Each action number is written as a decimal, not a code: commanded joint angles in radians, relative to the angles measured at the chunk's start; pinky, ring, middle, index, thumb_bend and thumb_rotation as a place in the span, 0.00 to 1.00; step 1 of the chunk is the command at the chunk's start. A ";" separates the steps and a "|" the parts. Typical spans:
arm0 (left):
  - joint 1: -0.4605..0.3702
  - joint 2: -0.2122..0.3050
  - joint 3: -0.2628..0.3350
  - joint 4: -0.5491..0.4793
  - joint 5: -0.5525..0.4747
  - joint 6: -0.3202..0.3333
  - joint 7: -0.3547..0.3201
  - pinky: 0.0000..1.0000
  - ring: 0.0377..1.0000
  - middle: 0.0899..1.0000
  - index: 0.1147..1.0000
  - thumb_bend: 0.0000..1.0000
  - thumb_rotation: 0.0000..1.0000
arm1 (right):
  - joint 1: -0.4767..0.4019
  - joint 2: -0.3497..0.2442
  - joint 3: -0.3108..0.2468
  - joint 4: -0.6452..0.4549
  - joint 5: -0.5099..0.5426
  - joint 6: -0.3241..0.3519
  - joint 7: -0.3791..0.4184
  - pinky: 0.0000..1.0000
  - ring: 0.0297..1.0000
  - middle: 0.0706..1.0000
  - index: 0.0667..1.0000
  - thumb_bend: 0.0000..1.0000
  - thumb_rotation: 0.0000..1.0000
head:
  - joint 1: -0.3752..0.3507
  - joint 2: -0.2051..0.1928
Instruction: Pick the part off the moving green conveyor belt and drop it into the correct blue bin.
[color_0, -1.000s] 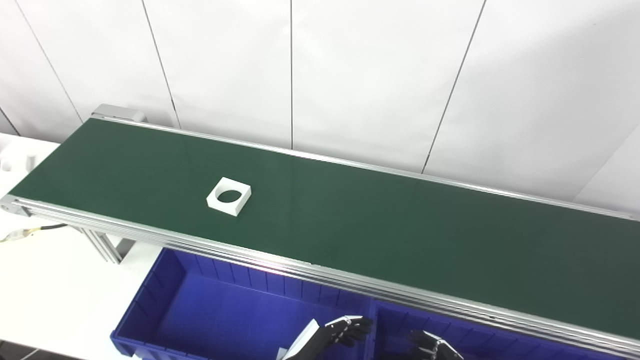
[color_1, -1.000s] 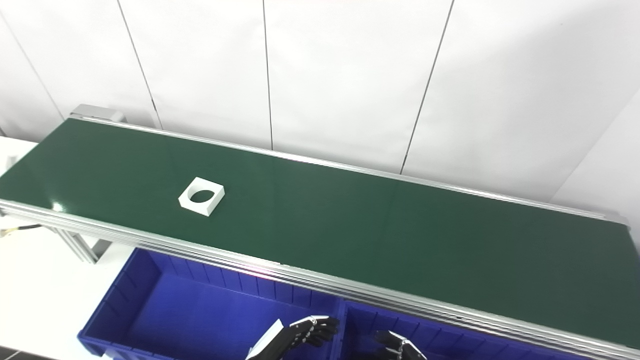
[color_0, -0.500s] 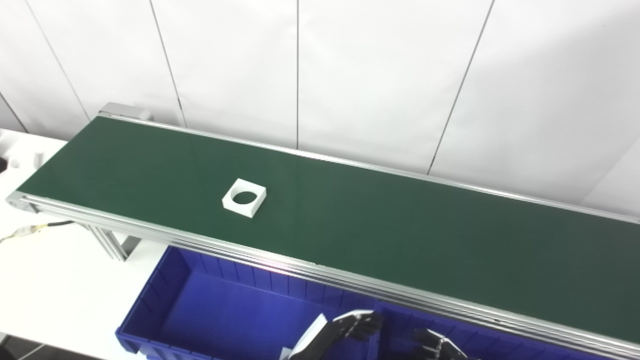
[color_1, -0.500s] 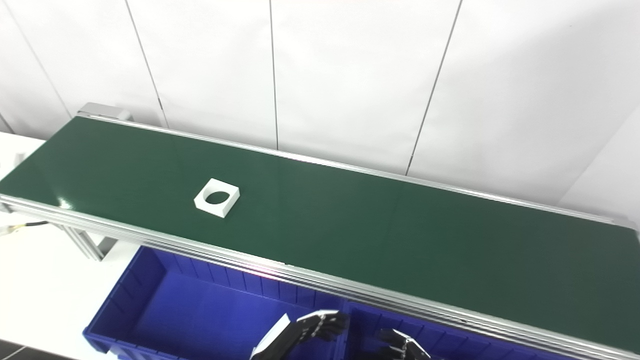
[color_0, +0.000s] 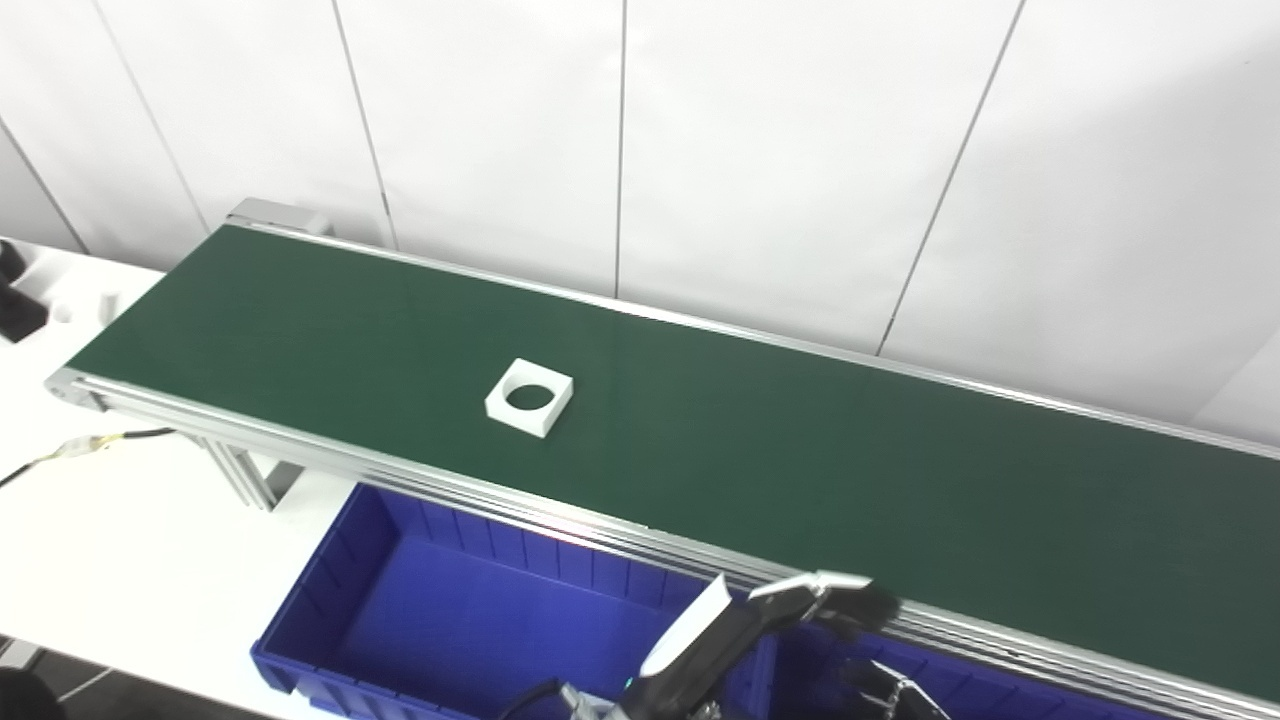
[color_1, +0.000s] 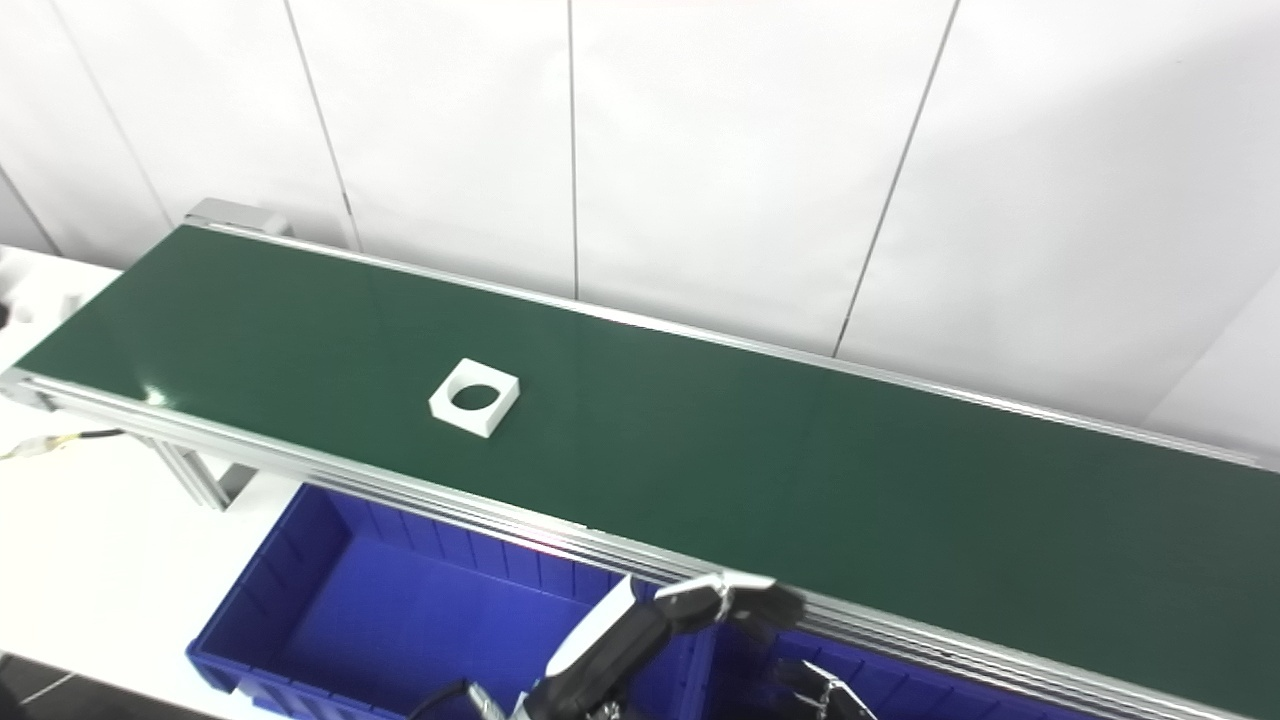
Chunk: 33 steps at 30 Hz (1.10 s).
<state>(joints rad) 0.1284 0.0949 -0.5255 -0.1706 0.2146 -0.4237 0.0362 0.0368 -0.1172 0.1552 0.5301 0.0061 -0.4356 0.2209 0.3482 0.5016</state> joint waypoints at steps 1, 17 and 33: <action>-0.039 0.004 0.024 -0.091 0.025 0.016 -0.042 0.66 0.75 0.78 0.78 0.92 0.22 | -0.012 0.008 -0.008 -0.002 0.003 -0.034 0.011 0.67 0.72 0.76 0.73 0.86 0.25 | 0.001 0.001; -0.324 0.106 0.271 -0.062 0.372 0.147 -0.117 0.59 0.72 0.76 0.77 0.95 0.21 | -0.007 0.017 -0.025 -0.003 0.012 -0.034 0.030 0.67 0.73 0.76 0.74 0.84 0.18 | -0.015 0.004; -0.506 0.193 0.280 0.129 0.558 0.255 -0.178 0.66 0.77 0.83 0.80 1.00 0.18 | -0.013 0.029 -0.027 0.001 -0.010 -0.034 0.014 0.65 0.71 0.75 0.73 0.85 0.19 | -0.061 0.003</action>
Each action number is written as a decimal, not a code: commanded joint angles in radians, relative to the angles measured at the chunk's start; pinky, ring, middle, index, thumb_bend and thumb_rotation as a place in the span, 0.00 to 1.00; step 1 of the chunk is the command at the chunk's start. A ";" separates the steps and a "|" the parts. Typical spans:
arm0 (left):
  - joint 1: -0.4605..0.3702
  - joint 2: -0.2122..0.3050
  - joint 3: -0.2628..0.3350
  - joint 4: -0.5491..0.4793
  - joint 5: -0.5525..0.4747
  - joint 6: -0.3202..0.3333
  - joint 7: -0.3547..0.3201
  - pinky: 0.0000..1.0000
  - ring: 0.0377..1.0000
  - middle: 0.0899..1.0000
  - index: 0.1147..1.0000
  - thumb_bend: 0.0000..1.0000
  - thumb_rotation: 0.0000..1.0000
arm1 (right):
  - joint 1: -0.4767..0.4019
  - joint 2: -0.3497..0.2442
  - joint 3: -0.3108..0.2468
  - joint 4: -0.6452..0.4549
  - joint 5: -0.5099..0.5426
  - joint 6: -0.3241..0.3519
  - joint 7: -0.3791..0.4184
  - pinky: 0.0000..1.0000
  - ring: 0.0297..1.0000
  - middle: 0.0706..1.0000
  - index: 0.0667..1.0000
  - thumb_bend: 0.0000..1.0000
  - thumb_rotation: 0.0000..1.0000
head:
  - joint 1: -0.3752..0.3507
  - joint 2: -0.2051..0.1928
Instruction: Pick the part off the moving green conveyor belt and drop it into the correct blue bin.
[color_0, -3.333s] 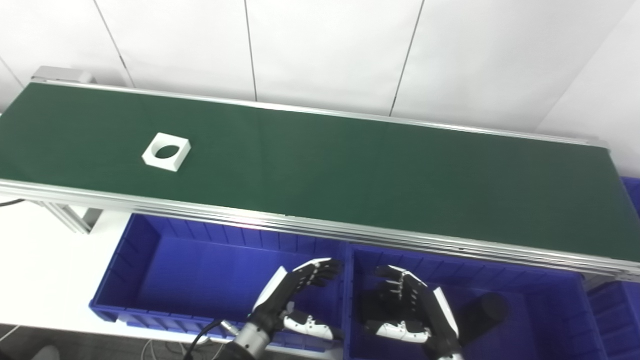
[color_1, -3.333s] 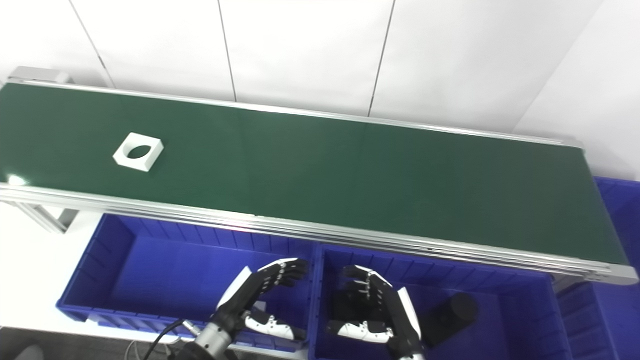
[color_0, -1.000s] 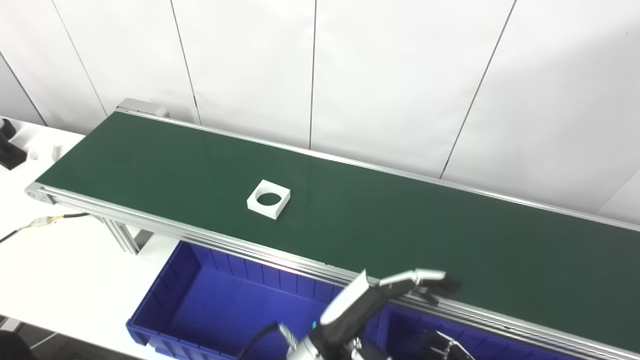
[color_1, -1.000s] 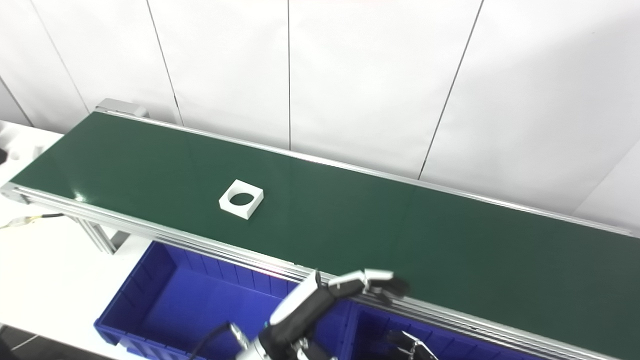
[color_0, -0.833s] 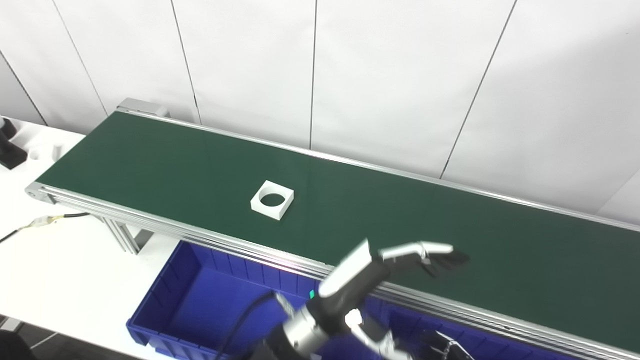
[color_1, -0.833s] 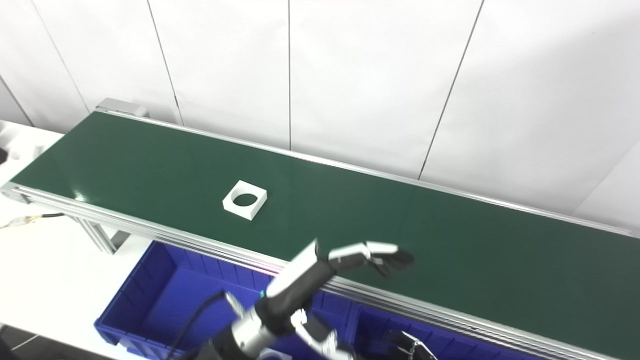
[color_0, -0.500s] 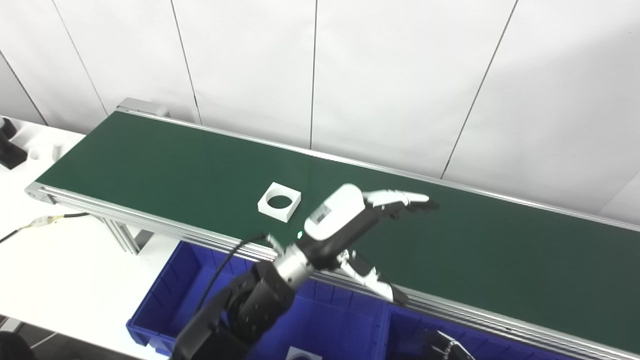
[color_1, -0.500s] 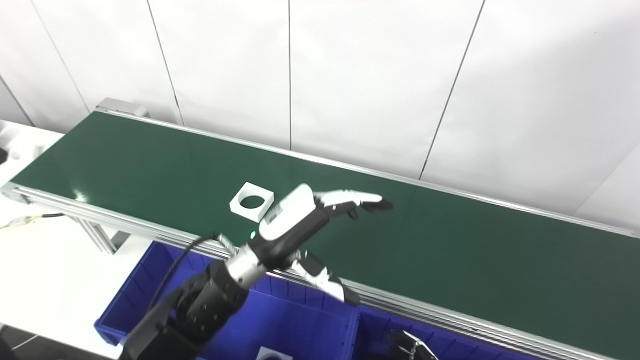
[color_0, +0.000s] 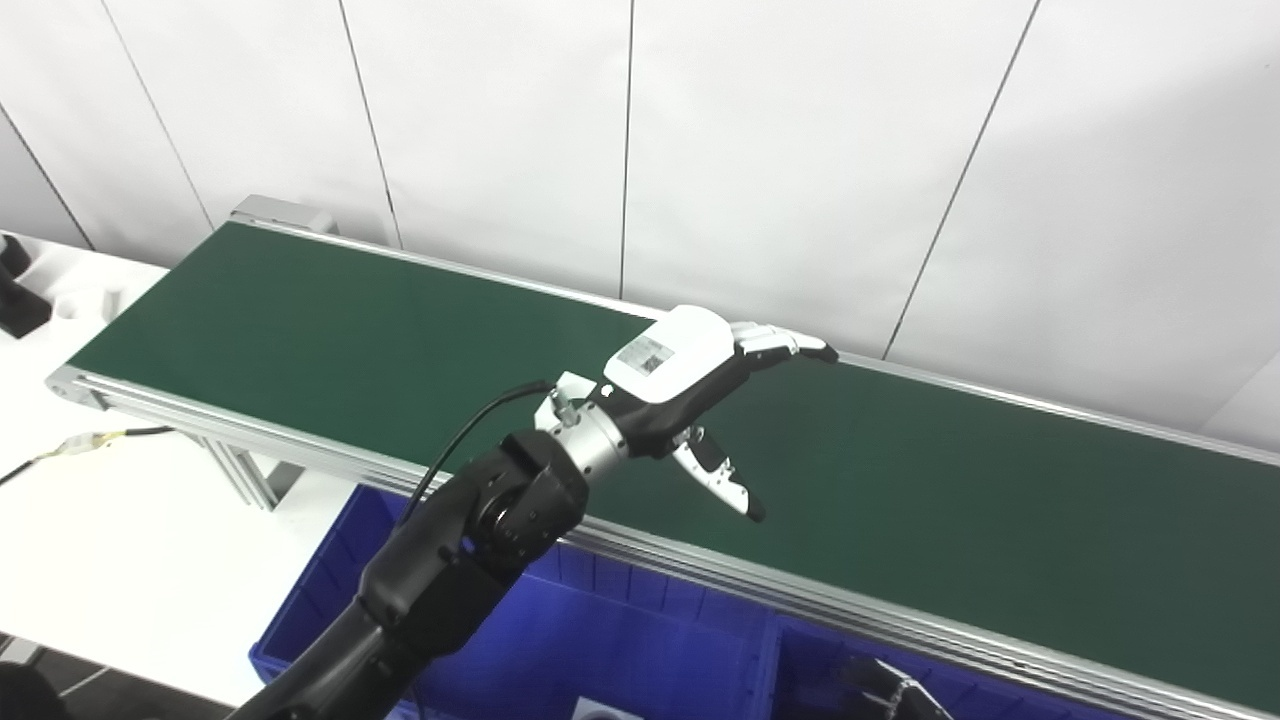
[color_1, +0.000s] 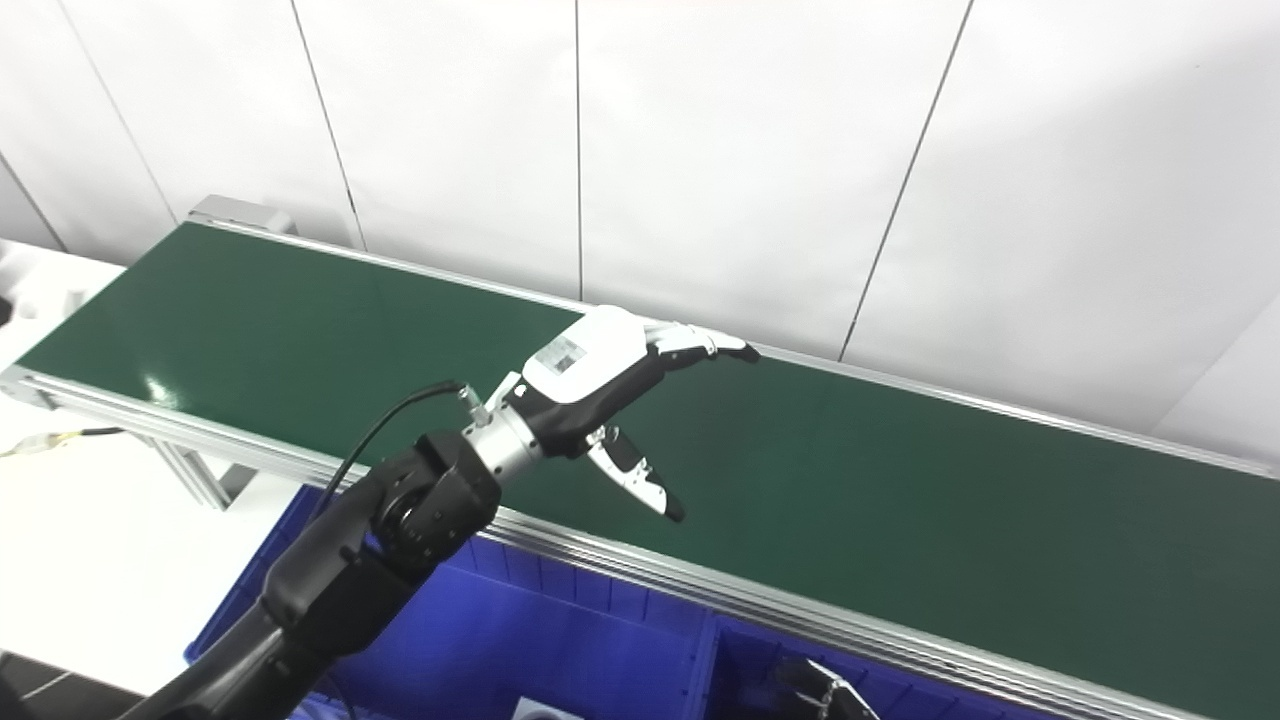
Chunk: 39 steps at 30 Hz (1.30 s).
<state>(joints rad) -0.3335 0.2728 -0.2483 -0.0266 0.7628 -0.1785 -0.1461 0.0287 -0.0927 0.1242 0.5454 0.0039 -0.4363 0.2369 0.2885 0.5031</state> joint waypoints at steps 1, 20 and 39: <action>-0.057 0.019 0.002 0.007 0.012 0.016 0.000 0.66 0.77 0.83 0.80 1.00 0.18 | -0.005 0.004 0.007 -0.018 -0.009 -0.034 -0.004 0.65 0.71 0.75 0.73 0.85 0.20 | -0.017 0.006; -0.259 0.036 -0.120 0.366 0.104 0.069 -0.001 0.69 0.82 0.87 0.83 1.00 0.25 | 0.012 0.001 0.045 -0.055 -0.028 -0.034 -0.049 0.64 0.70 0.75 0.73 0.86 0.20 | -0.085 0.056; -0.307 0.015 -0.159 0.480 0.013 0.144 -0.105 0.73 0.88 0.93 0.90 1.00 0.26 | 0.013 -0.004 0.078 -0.060 -0.023 -0.034 -0.076 0.63 0.70 0.74 0.72 0.87 0.20 | -0.097 0.055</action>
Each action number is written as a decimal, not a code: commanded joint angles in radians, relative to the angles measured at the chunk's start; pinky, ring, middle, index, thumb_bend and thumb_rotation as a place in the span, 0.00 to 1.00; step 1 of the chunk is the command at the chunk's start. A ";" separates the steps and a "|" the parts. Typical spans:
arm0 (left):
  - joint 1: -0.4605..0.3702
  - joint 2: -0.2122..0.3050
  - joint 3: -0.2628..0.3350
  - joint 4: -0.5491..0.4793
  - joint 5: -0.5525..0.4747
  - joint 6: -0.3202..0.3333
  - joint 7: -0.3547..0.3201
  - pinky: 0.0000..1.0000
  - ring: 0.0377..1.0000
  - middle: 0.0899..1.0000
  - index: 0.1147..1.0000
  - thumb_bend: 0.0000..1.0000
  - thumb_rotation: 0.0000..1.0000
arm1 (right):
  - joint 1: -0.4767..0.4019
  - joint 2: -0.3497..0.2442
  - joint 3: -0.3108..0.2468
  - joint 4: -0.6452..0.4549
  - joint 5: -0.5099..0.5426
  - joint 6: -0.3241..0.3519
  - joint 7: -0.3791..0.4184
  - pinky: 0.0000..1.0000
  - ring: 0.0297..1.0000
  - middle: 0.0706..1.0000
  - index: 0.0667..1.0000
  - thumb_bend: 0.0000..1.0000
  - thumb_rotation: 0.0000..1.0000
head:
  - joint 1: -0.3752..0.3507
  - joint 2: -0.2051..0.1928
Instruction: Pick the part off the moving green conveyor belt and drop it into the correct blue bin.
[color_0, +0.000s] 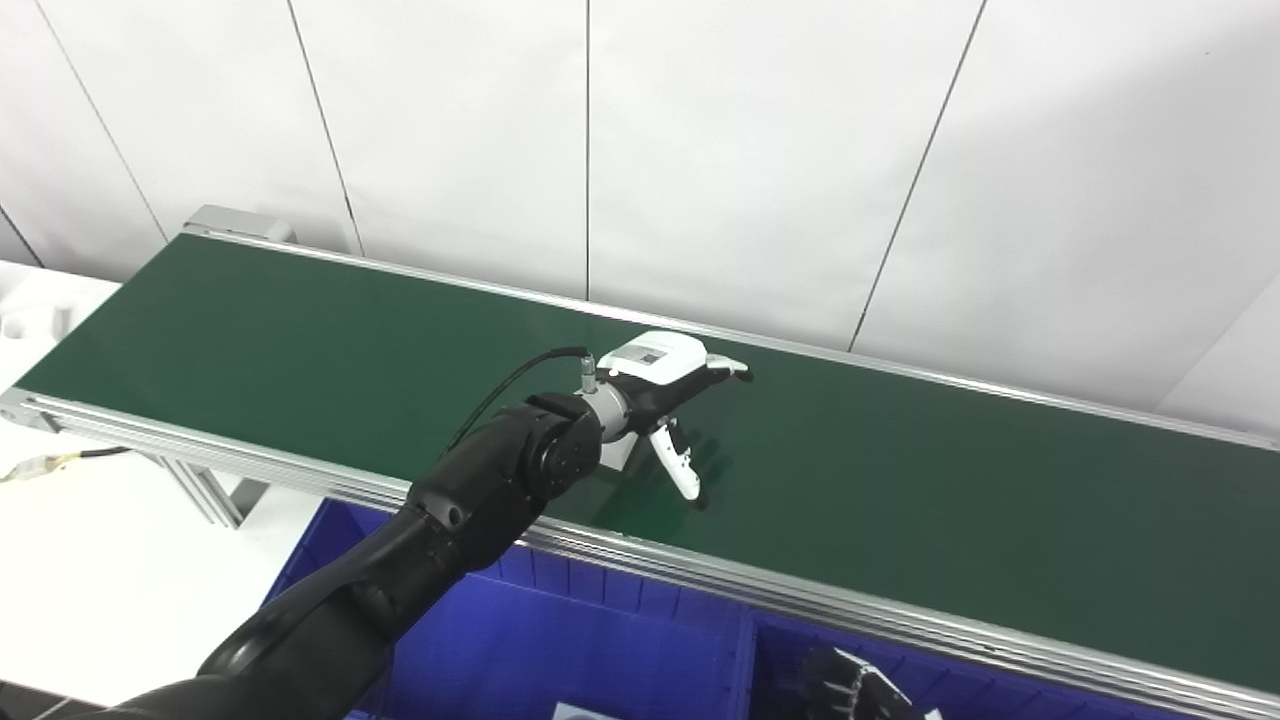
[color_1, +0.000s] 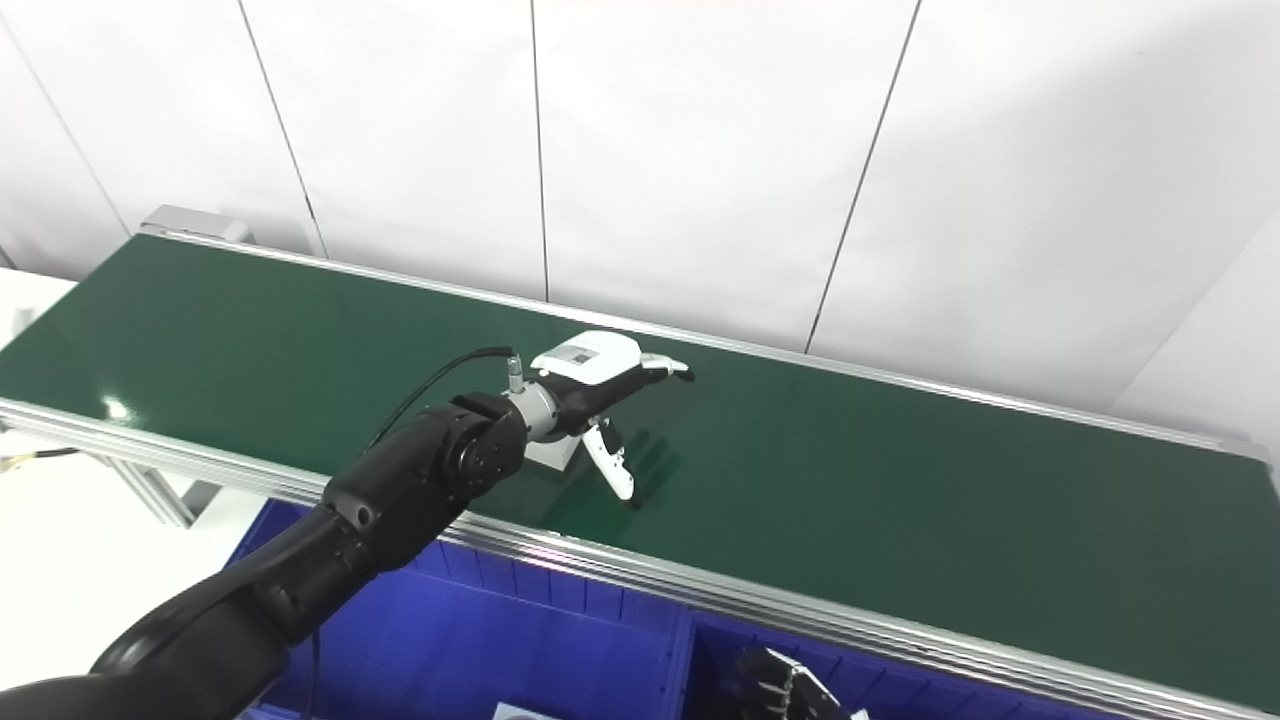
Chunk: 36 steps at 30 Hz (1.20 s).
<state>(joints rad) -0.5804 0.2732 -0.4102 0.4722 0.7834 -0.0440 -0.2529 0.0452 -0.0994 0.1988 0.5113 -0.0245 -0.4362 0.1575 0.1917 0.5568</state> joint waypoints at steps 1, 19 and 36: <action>-0.062 0.019 0.000 -0.016 -0.009 0.009 -0.003 0.73 0.88 0.93 0.90 1.00 0.26 | -0.003 0.002 0.004 -0.027 0.005 -0.034 0.002 0.63 0.70 0.74 0.72 0.86 0.20 | -0.001 0.002; -0.068 0.050 -0.060 0.019 0.050 0.028 0.019 0.75 0.88 0.90 0.88 1.00 0.28 | 0.003 0.003 0.015 -0.030 -0.004 -0.034 -0.017 0.63 0.70 0.75 0.72 0.87 0.21 | -0.019 0.000; -0.135 0.001 -0.140 0.225 0.092 0.032 0.106 0.79 0.89 0.91 0.87 1.00 0.27 | 0.033 0.014 0.052 -0.068 -0.014 -0.034 -0.062 0.63 0.70 0.74 0.72 0.88 0.22 | -0.061 0.009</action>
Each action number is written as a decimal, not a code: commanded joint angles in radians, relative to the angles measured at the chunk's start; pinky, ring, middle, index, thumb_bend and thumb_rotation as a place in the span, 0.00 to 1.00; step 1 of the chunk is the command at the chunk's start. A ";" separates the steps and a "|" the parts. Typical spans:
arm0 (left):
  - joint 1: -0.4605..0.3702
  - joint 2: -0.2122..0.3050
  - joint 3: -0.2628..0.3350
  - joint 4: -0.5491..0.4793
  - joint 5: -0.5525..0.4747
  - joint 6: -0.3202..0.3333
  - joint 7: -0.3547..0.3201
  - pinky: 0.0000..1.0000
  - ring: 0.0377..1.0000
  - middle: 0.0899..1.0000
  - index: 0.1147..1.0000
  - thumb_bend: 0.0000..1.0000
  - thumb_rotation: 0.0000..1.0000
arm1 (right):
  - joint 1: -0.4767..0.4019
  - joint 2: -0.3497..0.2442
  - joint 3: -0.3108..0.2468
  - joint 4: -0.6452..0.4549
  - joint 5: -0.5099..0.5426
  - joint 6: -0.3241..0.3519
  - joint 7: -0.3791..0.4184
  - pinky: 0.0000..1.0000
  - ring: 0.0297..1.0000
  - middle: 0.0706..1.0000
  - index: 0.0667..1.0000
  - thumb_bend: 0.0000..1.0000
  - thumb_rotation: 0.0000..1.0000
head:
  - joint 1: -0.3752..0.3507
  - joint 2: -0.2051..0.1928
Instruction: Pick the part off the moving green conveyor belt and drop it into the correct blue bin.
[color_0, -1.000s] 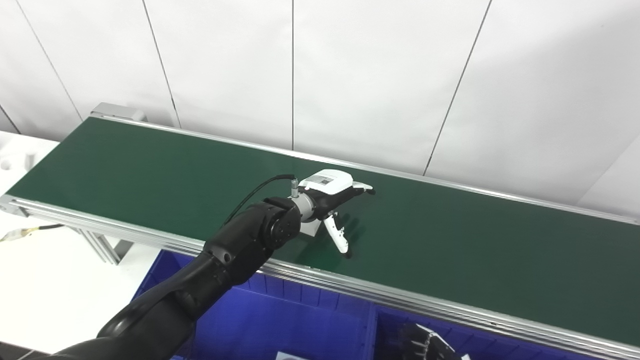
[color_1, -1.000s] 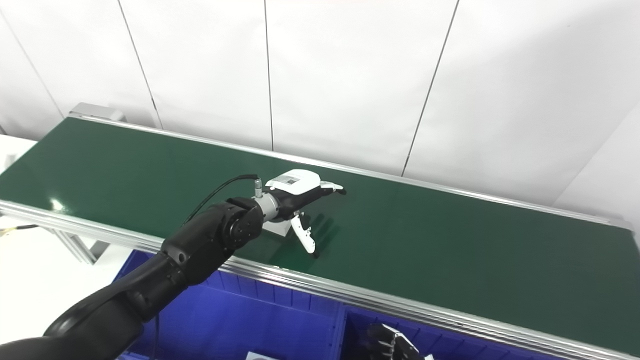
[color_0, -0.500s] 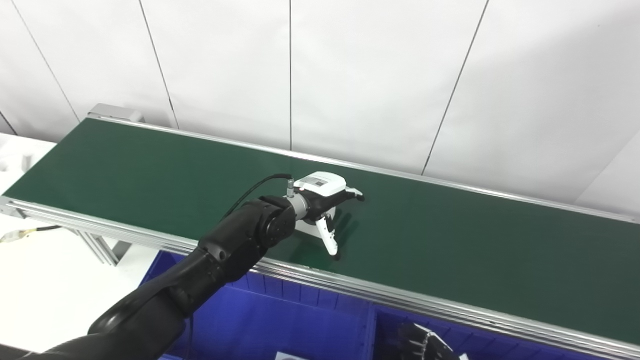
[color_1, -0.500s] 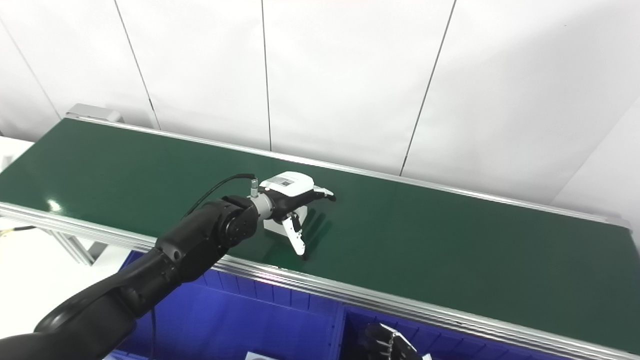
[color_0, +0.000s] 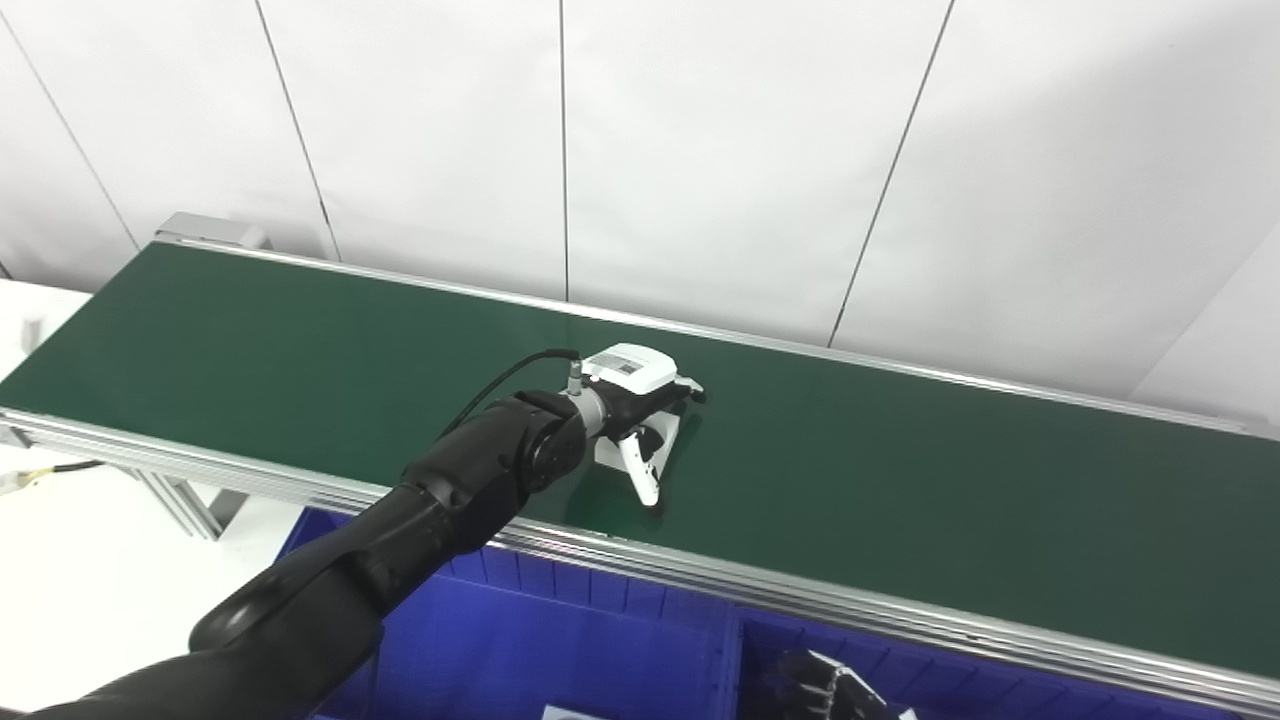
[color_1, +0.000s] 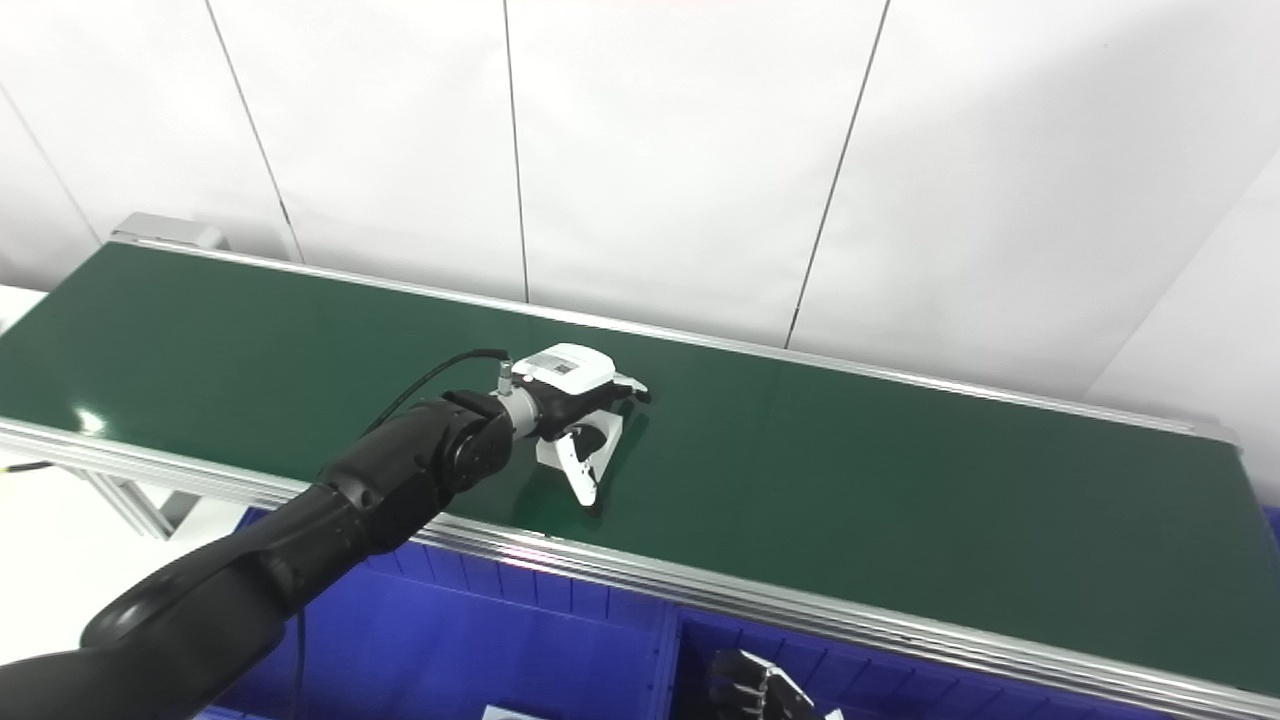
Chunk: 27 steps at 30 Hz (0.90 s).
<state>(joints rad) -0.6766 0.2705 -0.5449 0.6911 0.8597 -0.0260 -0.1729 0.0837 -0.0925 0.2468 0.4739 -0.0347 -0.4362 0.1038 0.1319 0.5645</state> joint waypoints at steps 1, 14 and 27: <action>-0.039 0.003 -0.010 0.008 0.020 0.017 0.034 0.79 0.89 0.91 0.87 1.00 0.27 | -0.004 0.008 0.006 -0.031 -0.004 -0.034 -0.011 0.63 0.70 0.74 0.72 0.88 0.22 | -0.002 0.003; -0.069 -0.017 -0.066 0.111 0.067 0.041 0.223 0.33 0.41 0.47 0.48 0.53 0.00 | 0.004 0.020 0.001 -0.043 0.012 -0.034 -0.005 0.64 0.69 0.74 0.72 0.88 0.22 | -0.005 0.012; -0.071 0.000 -0.077 0.043 0.053 0.104 0.122 0.25 0.36 0.40 0.47 0.50 0.00 | 0.007 0.021 -0.013 -0.050 0.019 -0.034 0.012 0.64 0.69 0.74 0.72 0.88 0.22 | 0.003 0.013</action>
<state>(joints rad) -0.7236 0.2446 -0.6229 0.7503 0.8974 0.0486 -0.0370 0.1034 -0.0780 0.2382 0.4520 -0.0214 -0.4362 0.1127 0.1335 0.5768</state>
